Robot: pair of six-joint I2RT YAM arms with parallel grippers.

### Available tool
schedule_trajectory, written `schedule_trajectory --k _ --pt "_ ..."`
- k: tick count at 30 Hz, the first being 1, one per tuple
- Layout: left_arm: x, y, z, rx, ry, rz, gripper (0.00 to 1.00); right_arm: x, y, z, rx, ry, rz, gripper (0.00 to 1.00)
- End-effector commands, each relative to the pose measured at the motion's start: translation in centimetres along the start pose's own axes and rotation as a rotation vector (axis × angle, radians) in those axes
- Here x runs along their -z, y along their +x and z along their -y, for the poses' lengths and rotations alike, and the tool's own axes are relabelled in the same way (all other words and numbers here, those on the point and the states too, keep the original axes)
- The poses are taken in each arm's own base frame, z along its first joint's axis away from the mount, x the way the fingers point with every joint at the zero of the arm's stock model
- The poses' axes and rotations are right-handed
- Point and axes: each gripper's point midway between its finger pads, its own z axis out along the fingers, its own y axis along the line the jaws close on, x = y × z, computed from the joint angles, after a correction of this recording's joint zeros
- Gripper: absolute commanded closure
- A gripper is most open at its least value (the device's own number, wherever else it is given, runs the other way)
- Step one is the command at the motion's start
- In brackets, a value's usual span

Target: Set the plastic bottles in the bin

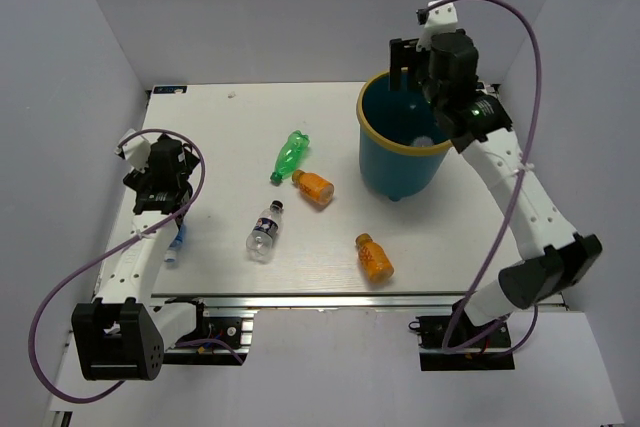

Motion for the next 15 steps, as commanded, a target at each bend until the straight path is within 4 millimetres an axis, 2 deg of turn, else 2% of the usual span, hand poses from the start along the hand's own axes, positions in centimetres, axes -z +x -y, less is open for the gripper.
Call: schedule_trajectory --k 1,2,3,4,5,6,7,8,9,10,12,13,14,15 --pt "0.4 -1.6 0.6 0.026 0.004 0.03 0.02 4.6 -4.4 -2.5 0.002 -0.206 0.101 0.11" --pt "0.4 -1.6 0.6 0.024 0.003 0.028 0.02 5.5 -3.7 -4.7 0.029 -0.329 0.083 0.11" --pt "0.5 -1.6 0.6 0.024 0.002 0.029 0.02 6.6 -2.3 -5.9 0.058 -0.391 0.035 0.11" --pt "0.5 -1.5 0.5 0.021 0.0 0.024 0.02 7.9 -1.2 -8.2 0.109 -0.474 0.013 0.11" --pt "0.5 -1.6 0.6 0.022 0.0 0.025 0.02 8.5 0.1 -9.5 0.133 -0.512 -0.021 0.11" --pt "0.6 -1.7 0.6 0.023 0.003 0.024 0.02 8.8 2.9 -10.2 0.168 -0.501 -0.095 0.11" --pt "0.7 -1.7 0.7 0.023 0.005 0.022 0.02 10.0 4.4 -12.4 0.2 -0.535 -0.122 0.11" --pt "0.7 -1.7 0.7 0.022 0.006 0.021 0.02 10.1 5.8 -12.6 0.221 -0.501 -0.151 0.11" --pt "0.7 -1.7 0.8 0.022 0.011 0.02 0.02 10.5 8.7 -13.7 0.25 -0.51 -0.213 0.11" --pt "0.8 -1.7 0.7 0.02 0.011 0.019 0.02 11.8 10.4 -15.6 0.252 -0.56 -0.251 0.11" --pt "0.9 -1.8 0.8 0.024 0.017 0.02 0.02 12.9 13.4 -17.3 0.256 -0.61 -0.323 0.11" --pt "1.0 -1.9 0.8 0.024 0.023 0.02 0.02 13.4 16.3 -18.2 0.28 -0.636 -0.375 0.11" --pt "1.1 -1.8 0.9 0.025 0.027 0.019 0.02 13.4 18.0 -18.8 0.25 -0.63 -0.423 0.11" --pt "1.1 -1.8 1.1 0.02 0.042 0.014 0.02 13.7 20.7 -18.9 0.27 -0.628 -0.482 0.11"
